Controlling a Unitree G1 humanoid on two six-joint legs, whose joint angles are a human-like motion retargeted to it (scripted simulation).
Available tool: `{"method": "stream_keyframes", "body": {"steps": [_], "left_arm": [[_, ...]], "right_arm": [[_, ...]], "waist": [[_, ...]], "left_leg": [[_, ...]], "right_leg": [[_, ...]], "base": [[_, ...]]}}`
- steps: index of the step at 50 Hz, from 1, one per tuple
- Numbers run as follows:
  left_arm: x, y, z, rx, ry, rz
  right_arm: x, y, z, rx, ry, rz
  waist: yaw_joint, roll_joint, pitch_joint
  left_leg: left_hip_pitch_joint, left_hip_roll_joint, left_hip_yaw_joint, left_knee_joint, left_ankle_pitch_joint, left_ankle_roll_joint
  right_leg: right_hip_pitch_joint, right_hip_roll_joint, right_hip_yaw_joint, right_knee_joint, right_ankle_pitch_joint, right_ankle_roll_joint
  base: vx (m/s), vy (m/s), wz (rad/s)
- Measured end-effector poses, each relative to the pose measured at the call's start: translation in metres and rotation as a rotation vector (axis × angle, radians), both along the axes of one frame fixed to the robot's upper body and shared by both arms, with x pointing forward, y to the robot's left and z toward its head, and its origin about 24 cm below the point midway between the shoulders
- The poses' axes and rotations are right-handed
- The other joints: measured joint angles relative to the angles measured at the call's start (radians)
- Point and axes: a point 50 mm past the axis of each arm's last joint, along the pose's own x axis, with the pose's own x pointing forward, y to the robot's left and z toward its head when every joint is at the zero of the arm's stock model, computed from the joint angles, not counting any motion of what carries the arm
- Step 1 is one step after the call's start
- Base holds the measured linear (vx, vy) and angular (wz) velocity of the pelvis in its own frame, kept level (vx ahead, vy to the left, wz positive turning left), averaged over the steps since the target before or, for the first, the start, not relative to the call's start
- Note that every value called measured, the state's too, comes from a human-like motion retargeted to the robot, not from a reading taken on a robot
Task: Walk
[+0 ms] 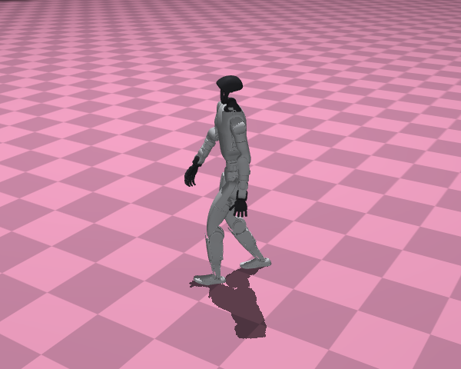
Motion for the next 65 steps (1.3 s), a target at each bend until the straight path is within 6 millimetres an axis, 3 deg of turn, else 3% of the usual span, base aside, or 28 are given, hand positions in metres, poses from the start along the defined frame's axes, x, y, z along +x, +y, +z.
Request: {"method": "stream_keyframes", "body": {"steps": [3,7,9,12,15,17,22,25,30,34,38,42,46,50,54,58,62,65], "left_arm": [[0.010,0.004,0.001,0.016,-0.022,0.033],[0.048,0.014,0.007,0.058,-0.112,0.050],[0.070,0.021,0.012,0.094,-0.169,0.034],[0.105,0.033,0.024,0.161,-0.260,0.008],[0.147,0.044,0.043,0.220,-0.369,0.004],[0.164,0.046,0.052,0.241,-0.427,-0.005],[0.211,0.046,0.080,0.253,-0.582,-0.035],[0.232,0.037,0.093,0.223,-0.653,-0.079],[0.245,0.009,0.097,0.128,-0.710,-0.163],[0.237,-0.016,0.087,0.035,-0.692,-0.214],[0.212,-0.032,0.066,-0.014,-0.612,-0.242],[0.169,-0.034,0.040,-0.002,-0.468,-0.250],[0.117,-0.024,0.017,0.032,-0.281,-0.235],[0.067,-0.011,0.004,0.049,-0.112,-0.190],[0.018,-0.011,-0.003,0.025,0.024,-0.130],[-0.013,-0.021,-0.006,-0.017,0.098,-0.091],[-0.021,-0.027,-0.007,-0.033,0.112,-0.071],[-0.006,-0.029,-0.007,-0.027,0.059,-0.061]], "right_arm": [[-0.014,0.000,-0.007,0.001,0.050,0.000],[-0.020,-0.001,-0.010,0.006,0.069,0.019],[-0.019,-0.003,-0.008,0.001,0.050,0.030],[-0.015,-0.005,-0.004,-0.009,0.002,0.037],[-0.004,-0.008,0.003,-0.011,-0.062,0.022],[-0.009,-0.009,0.002,-0.005,-0.069,0.000],[-0.018,-0.012,-0.002,0.012,-0.048,-0.063],[-0.031,-0.015,-0.009,0.019,0.007,-0.094],[-0.062,-0.019,-0.022,0.014,0.128,-0.122],[-0.081,-0.026,-0.028,-0.013,0.201,-0.132],[-0.088,-0.032,-0.030,-0.050,0.233,-0.136],[-0.080,-0.035,-0.028,-0.091,0.206,-0.125],[-0.057,-0.037,-0.020,-0.129,0.121,-0.107],[-0.024,-0.040,-0.006,-0.144,0.016,-0.091],[0.000,-0.040,0.008,-0.137,-0.065,-0.058],[0.014,-0.035,0.016,-0.116,-0.118,-0.024],[0.018,-0.026,0.018,-0.088,-0.135,0.002],[0.013,-0.018,0.014,-0.060,-0.120,0.018]], "waist": [[-0.016,-0.029,-0.025],[-0.061,-0.075,-0.034],[-0.095,-0.075,-0.037],[-0.154,-0.058,-0.043],[-0.208,-0.009,-0.036],[-0.247,-0.004,-0.043],[-0.297,0.055,-0.044],[-0.304,0.081,-0.052],[-0.309,0.098,-0.079],[-0.310,0.122,-0.075],[-0.297,0.153,-0.058],[-0.253,0.196,-0.031],[-0.187,0.198,-0.023],[-0.120,0.161,-0.021],[-0.072,0.124,-0.032],[-0.045,0.111,-0.050],[-0.043,0.106,-0.060],[-0.048,0.109,-0.064]], "left_leg": [[0.000,-0.021,0.033,0.076,-0.024,0.019],[0.084,-0.076,0.093,0.011,-0.050,0.044],[0.140,-0.094,0.110,-0.045,-0.054,0.044],[0.236,-0.104,0.124,-0.146,-0.052,0.033],[0.382,-0.091,0.123,-0.353,0.001,0.015],[0.433,-0.104,0.124,-0.392,-0.002,0.010],[0.545,-0.090,0.131,-0.487,-0.011,0.000],[0.580,-0.086,0.147,-0.486,-0.042,0.000],[0.630,-0.106,0.157,-0.442,-0.102,0.006],[0.636,-0.084,0.165,-0.270,-0.163,-0.015],[0.572,-0.006,0.164,0.060,-0.141,-0.086],[0.432,0.115,0.132,0.478,-0.084,-0.155],[0.291,0.213,0.109,0.691,-0.131,-0.142],[0.182,0.243,0.081,0.635,-0.224,-0.087],[0.133,0.176,0.000,0.417,-0.241,-0.060],[0.130,0.098,-0.099,0.250,-0.207,-0.060],[0.180,0.055,-0.125,0.161,-0.180,-0.048],[0.217,0.043,-0.114,0.122,-0.183,-0.031]], "right_leg": [[-0.045,-0.040,-0.009,0.182,0.003,0.037],[-0.190,-0.188,-0.076,0.570,0.129,0.081],[-0.286,-0.250,-0.106,0.726,0.140,0.055],[-0.424,-0.299,-0.144,0.832,0.075,0.002],[-0.537,-0.270,-0.190,0.774,0.010,-0.031],[-0.594,-0.261,-0.205,0.695,-0.010,-0.025],[-0.648,-0.125,-0.255,0.345,0.061,0.031],[-0.631,-0.042,-0.272,0.117,0.130,0.064],[-0.598,-0.005,-0.281,0.057,0.174,0.063],[-0.536,-0.002,-0.277,0.130,0.167,0.029],[-0.463,0.023,-0.272,0.165,0.136,-0.014],[-0.395,0.084,-0.275,0.157,0.107,-0.065],[-0.337,0.116,-0.256,0.117,0.094,-0.080],[-0.260,0.117,-0.209,0.009,0.120,-0.059],[-0.201,0.091,-0.161,-0.069,0.140,-0.025],[-0.172,0.073,-0.123,-0.098,0.140,0.000],[-0.146,0.050,-0.099,-0.112,0.131,0.013],[-0.135,0.035,-0.088,-0.105,0.120,0.020]], "base": [[0.45,0.09,-0.16],[0.44,0.10,-0.31],[0.42,0.10,-0.29],[0.41,0.10,-0.25],[0.41,0.09,-0.30],[0.39,0.07,-0.12],[0.40,0.07,-0.23],[0.40,0.07,-0.33],[0.43,0.10,-0.18],[0.45,0.11,0.09],[0.43,0.08,0.11],[0.36,0.07,-0.07],[0.33,0.09,-0.28],[0.29,0.12,-0.48],[0.24,0.15,-0.59],[0.19,0.14,-0.56],[0.15,0.13,-0.38],[0.11,0.10,-0.31]]}}
